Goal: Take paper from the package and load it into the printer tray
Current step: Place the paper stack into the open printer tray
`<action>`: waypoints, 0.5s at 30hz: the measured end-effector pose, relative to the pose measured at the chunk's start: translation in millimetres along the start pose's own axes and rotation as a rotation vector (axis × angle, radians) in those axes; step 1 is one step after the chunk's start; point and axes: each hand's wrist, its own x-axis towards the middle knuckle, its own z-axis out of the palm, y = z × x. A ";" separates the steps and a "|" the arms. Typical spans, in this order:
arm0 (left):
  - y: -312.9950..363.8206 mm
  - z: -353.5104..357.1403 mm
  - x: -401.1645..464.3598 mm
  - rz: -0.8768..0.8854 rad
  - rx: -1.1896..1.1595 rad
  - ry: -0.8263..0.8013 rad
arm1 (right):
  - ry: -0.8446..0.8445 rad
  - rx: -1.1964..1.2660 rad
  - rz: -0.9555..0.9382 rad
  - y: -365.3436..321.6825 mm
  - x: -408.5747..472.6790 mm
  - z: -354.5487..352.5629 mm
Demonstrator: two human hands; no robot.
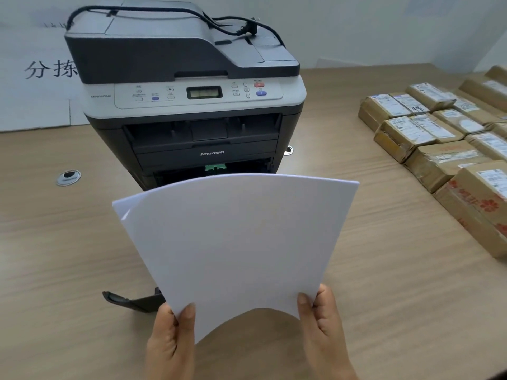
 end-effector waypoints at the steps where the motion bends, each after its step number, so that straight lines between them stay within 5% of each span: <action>1: -1.1 0.9 -1.9 0.008 0.006 0.007 | 0.002 0.002 0.000 -0.3 -0.7 -0.8; 15: -5.9 10.2 -10.1 -0.101 0.144 0.048 | -0.003 -0.126 0.054 9.0 -6.9 -3.8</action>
